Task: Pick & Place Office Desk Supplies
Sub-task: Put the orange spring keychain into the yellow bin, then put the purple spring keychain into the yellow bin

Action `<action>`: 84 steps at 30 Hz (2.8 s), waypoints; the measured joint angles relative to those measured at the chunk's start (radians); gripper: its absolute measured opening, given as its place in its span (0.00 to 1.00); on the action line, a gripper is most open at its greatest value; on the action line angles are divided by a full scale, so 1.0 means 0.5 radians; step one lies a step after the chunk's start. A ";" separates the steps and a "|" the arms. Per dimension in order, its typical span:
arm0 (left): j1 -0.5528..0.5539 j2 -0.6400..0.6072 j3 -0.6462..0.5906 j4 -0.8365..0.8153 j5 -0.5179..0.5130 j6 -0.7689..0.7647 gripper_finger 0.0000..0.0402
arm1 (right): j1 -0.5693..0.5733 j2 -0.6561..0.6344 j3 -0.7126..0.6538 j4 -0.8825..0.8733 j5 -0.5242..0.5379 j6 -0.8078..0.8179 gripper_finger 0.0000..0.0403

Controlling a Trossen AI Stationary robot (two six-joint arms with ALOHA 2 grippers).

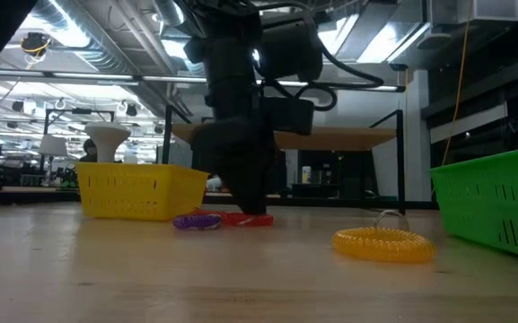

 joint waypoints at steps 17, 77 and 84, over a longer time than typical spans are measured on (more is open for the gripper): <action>0.054 -0.051 0.686 -0.431 0.252 -0.214 0.01 | 0.000 0.000 0.000 0.000 0.000 0.000 0.54; 0.013 -1.999 -1.719 1.322 0.263 -1.288 0.40 | 0.000 0.000 -0.001 0.000 0.000 0.000 0.54; -0.259 -1.683 -1.221 0.593 0.021 -0.897 0.39 | 0.000 0.000 -0.001 0.000 0.000 -0.001 0.54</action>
